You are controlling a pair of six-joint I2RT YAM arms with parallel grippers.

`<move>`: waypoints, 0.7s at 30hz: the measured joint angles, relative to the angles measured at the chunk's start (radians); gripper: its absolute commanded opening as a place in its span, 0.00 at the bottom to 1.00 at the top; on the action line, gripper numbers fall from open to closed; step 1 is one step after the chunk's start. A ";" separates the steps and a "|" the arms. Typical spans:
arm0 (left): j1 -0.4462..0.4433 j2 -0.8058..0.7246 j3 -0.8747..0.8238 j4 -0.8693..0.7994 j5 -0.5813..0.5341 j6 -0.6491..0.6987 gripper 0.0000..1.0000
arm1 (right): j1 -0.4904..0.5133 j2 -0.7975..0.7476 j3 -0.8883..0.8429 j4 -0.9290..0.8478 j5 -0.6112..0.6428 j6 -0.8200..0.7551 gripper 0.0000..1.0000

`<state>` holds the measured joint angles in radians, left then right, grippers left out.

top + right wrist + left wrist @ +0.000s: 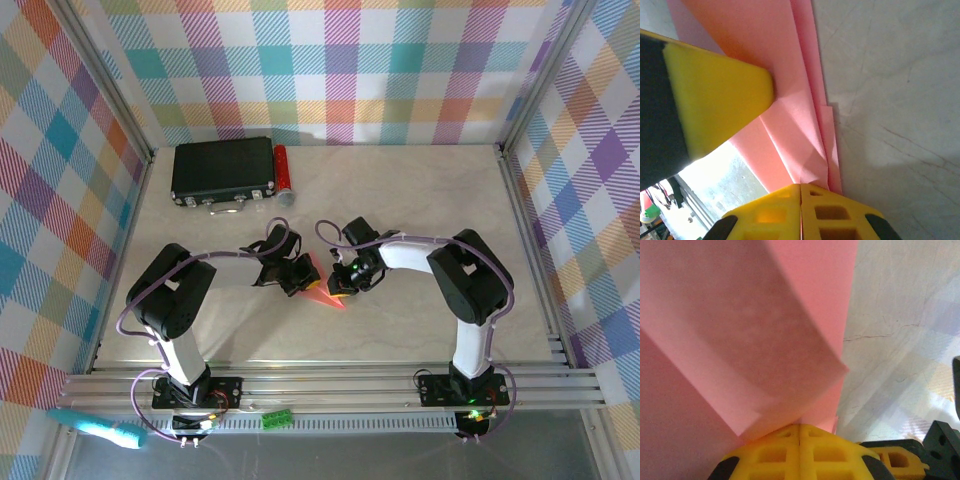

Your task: Fold a paper plane with a square sheet of paper (pick it up from the middle)

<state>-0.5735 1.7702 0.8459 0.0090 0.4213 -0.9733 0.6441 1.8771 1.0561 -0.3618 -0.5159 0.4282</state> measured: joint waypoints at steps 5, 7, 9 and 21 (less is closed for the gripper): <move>0.000 0.005 0.014 -0.023 -0.002 0.002 0.05 | 0.006 -0.053 -0.012 -0.010 -0.012 0.000 0.10; 0.000 0.007 0.020 -0.032 -0.002 0.003 0.04 | 0.008 -0.064 -0.018 -0.010 -0.015 0.001 0.10; 0.000 0.008 0.023 -0.036 -0.002 0.003 0.04 | 0.011 -0.068 -0.031 -0.009 -0.017 0.001 0.10; 0.000 0.008 0.023 -0.037 -0.003 0.006 0.04 | 0.017 -0.068 -0.080 -0.030 0.012 0.001 0.10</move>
<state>-0.5735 1.7786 0.8688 -0.0280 0.4183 -0.9668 0.6609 1.8095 0.9764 -0.3916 -0.5037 0.4290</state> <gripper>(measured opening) 0.050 0.099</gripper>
